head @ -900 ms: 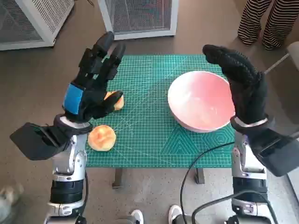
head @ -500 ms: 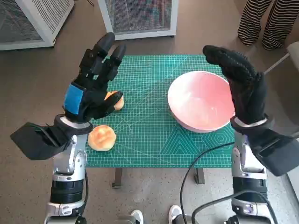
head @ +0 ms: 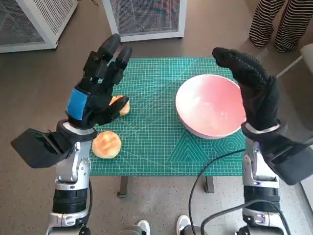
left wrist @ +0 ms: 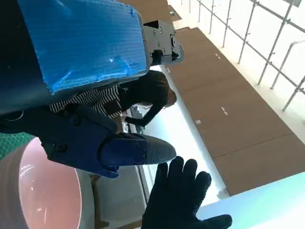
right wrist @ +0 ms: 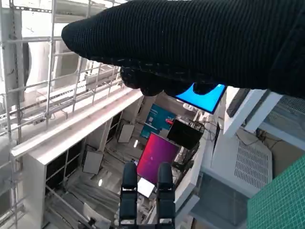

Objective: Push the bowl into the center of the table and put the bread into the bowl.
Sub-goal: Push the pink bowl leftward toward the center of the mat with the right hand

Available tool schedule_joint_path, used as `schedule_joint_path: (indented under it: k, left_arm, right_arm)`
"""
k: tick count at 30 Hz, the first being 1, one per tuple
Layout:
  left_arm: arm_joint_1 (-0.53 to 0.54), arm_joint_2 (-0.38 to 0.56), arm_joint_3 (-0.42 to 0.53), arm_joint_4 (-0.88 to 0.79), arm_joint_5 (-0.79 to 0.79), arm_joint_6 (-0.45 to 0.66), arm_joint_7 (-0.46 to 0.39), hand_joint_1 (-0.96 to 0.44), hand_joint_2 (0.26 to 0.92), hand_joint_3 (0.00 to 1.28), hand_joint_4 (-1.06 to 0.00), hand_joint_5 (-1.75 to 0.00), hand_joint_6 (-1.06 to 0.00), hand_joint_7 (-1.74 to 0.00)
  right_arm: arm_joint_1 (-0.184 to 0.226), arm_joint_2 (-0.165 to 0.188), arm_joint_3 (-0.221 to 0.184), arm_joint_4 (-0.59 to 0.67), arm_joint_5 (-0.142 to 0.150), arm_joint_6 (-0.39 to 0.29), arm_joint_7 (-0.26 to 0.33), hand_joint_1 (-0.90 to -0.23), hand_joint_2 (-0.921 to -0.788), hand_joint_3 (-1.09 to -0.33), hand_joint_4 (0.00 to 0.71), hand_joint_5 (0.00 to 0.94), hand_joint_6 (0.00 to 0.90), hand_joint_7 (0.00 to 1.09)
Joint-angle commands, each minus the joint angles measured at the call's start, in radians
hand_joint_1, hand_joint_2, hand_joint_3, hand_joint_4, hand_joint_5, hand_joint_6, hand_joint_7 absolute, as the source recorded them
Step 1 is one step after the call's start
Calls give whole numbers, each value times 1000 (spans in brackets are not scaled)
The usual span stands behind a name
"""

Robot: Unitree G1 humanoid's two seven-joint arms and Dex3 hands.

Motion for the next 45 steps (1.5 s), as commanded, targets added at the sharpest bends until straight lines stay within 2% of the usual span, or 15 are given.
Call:
schedule_joint_path:
  k: [1,9,15,17,20,25,29,32,36,42,45]
  left_arm:
    - [6,2,1,-3,3,-11,-1,-622,921,337,-162,-10,1,-363]
    - [3,0,1,4,3,-14,0,-622,921,337,-163,-10,1,-364]
    - [4,-4,-1,2,3,-14,2,-621,921,338,-163,-10,1,-370]
    - [5,-4,-1,3,5,-16,3,-621,921,338,-163,-10,1,-371]
    - [8,-4,0,1,4,-18,3,-623,921,338,-163,-10,1,-372]
    - [10,-5,-2,0,9,-23,7,-627,921,338,-163,-9,1,-372]
    - [9,-7,-3,4,14,-26,11,-630,921,339,-163,-9,1,-372]
    - [7,-8,-4,7,14,-29,13,-633,921,341,-165,-10,1,-372]
    - [5,-8,-3,16,12,-35,10,-638,921,344,-168,-11,1,-373]
    - [6,-8,-4,17,14,-39,12,-644,921,342,-170,-12,1,-375]
    - [7,-9,-6,10,15,-36,16,-644,921,345,-169,-11,1,-375]
  right_arm:
    - [21,-8,0,12,-8,3,4,-596,-921,-717,253,0,-1,605]
    - [20,-13,-4,15,-9,1,4,-599,-921,-718,252,0,-1,601]
    - [-1,-44,-31,67,-2,-23,12,-604,-921,-714,231,0,-1,566]
    - [-17,-60,-48,112,7,-40,20,-603,-921,-715,222,0,-1,557]
    - [-70,-94,-92,262,24,-88,29,-603,-921,-718,206,10,10,521]
    - [-145,-119,-152,465,35,-139,9,-607,-921,-716,203,14,17,509]
    - [-187,-127,-183,572,36,-166,-12,-598,-921,-720,202,12,23,504]
    - [-217,-143,-200,659,20,-182,-45,-590,-921,-732,191,6,24,503]
    - [-244,-168,-201,753,-15,-195,-101,-578,-921,-763,175,1,17,509]
    - [-268,-200,-203,868,-52,-157,-185,-555,-921,-808,166,1,1,516]
    - [-269,-211,-206,914,-64,-114,-224,-549,-921,-829,161,0,0,511]
